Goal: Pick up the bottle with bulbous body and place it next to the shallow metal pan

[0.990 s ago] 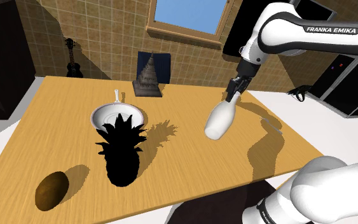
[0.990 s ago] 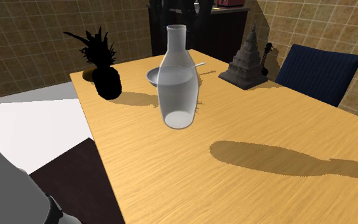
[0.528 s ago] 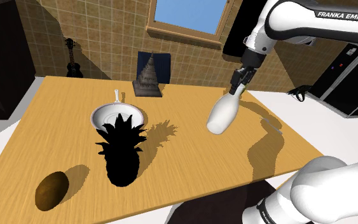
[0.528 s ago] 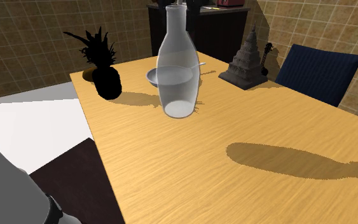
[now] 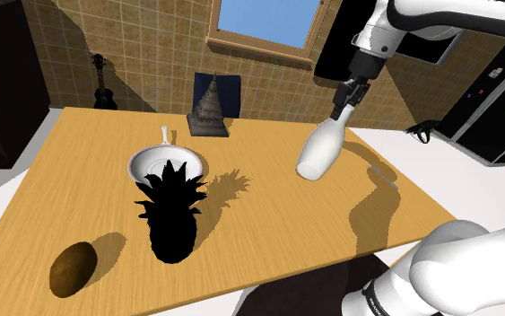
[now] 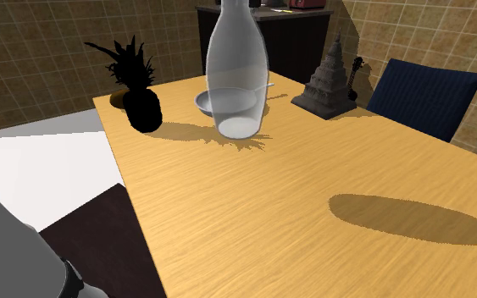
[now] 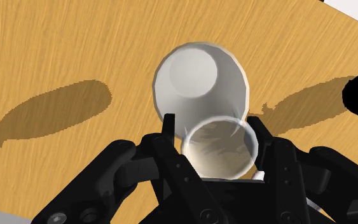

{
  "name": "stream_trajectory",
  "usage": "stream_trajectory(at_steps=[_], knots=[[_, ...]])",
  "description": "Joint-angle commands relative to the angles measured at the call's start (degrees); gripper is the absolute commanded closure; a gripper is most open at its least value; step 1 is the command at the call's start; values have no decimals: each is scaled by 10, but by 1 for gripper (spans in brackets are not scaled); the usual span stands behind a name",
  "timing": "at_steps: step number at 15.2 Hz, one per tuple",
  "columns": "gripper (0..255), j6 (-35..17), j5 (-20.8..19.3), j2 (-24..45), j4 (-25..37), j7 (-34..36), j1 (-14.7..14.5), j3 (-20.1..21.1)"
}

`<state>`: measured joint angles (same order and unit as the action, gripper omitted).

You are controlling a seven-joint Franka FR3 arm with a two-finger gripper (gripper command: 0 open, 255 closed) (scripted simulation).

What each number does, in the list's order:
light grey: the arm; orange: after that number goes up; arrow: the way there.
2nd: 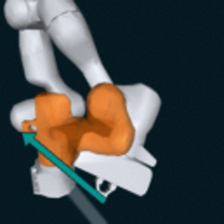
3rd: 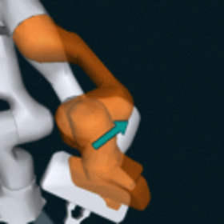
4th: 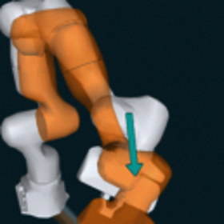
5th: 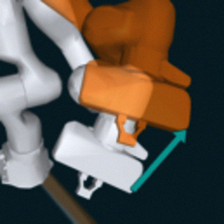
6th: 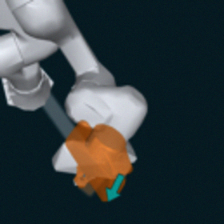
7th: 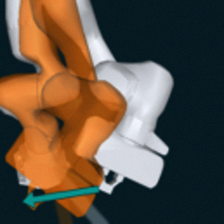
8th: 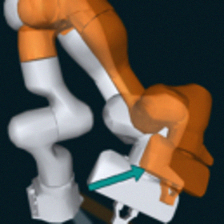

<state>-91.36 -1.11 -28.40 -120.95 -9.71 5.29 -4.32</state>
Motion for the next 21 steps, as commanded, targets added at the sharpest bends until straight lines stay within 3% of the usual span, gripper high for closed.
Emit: stream_trajectory(at_steps=[1,21], knots=[[255,14,1,4,17,1,-1,1],[255,167,4,63,231,-1,-3,1]])
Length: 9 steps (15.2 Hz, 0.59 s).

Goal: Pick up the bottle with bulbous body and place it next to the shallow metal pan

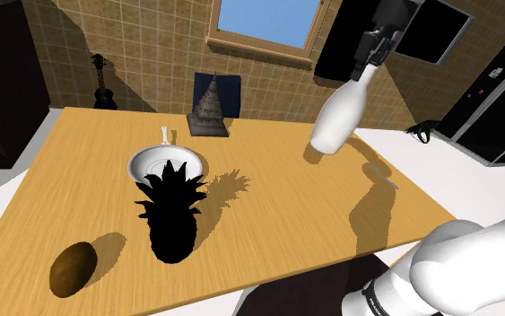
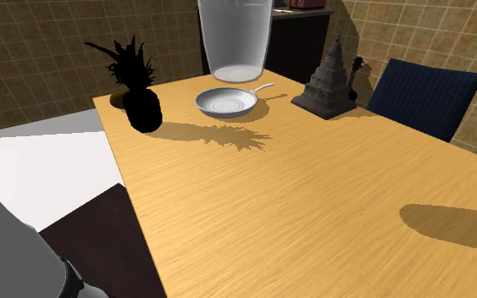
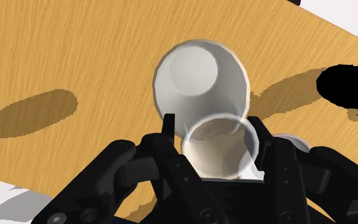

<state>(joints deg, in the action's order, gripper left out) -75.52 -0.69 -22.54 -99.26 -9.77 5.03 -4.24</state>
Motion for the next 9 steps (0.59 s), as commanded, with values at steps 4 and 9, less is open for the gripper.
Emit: stream_trajectory(at_steps=[4,9], knots=[[255,42,1,23,65,-1,-1,0],[255,13,9,39,52,28,-9,18]])
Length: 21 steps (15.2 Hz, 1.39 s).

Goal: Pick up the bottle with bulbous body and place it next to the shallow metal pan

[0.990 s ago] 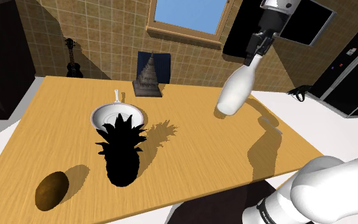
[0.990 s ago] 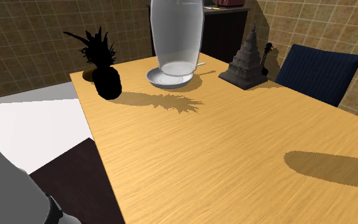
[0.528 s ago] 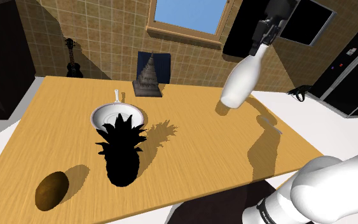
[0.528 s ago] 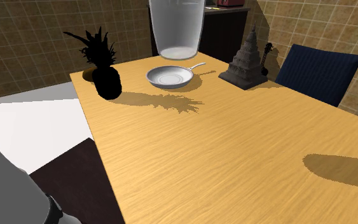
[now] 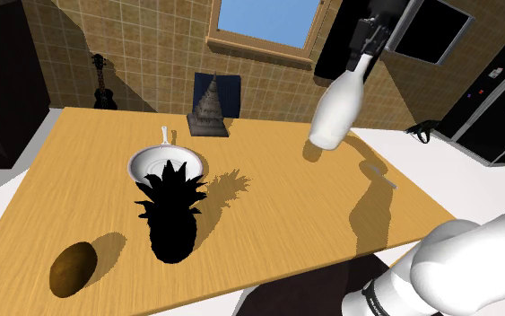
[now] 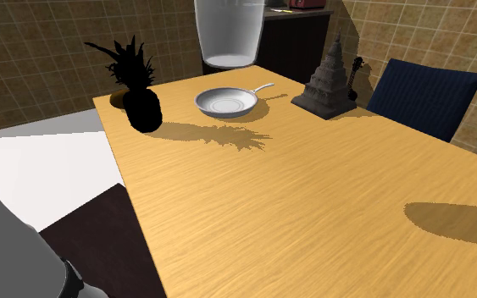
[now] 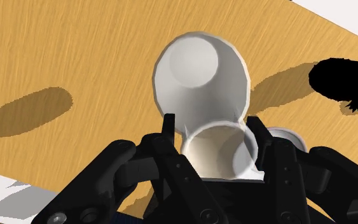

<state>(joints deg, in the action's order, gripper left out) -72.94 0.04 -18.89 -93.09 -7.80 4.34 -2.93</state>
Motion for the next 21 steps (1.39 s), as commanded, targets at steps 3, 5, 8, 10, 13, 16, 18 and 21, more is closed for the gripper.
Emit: stream_trajectory(at_steps=[3,5,8,10,13,16,18,21], knots=[[255,-53,9,17,-35,35,-11,24],[255,-79,12,29,-48,53,-17,35],[255,-116,16,53,-61,78,-27,52],[255,-140,18,72,-66,94,-33,63],[255,-174,19,104,-68,118,-43,78],[255,-206,18,140,-62,142,-53,92],[255,-225,15,167,-55,158,-60,101],[255,-252,10,211,-37,181,-71,113]])
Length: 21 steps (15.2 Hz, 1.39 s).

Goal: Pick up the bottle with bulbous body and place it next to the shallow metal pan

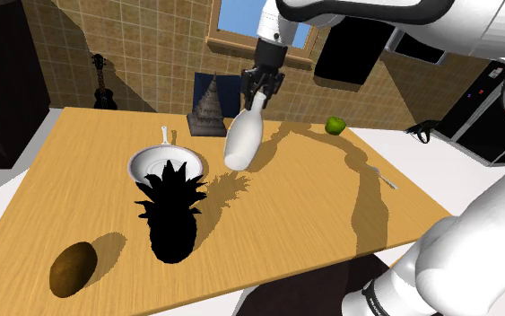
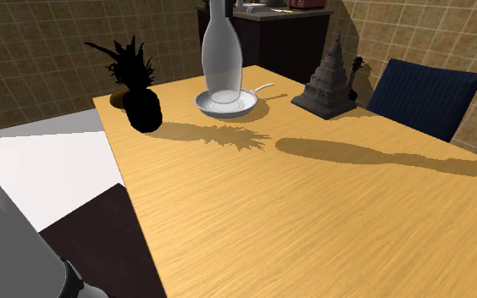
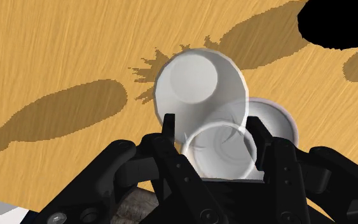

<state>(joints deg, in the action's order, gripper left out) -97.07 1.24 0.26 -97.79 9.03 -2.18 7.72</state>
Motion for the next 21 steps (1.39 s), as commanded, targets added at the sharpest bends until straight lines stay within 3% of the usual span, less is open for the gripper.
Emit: stream_trajectory(at_steps=[1,21], knots=[[255,-19,-5,35,17,20,-10,10],[255,-169,-10,69,-99,27,-15,12]])
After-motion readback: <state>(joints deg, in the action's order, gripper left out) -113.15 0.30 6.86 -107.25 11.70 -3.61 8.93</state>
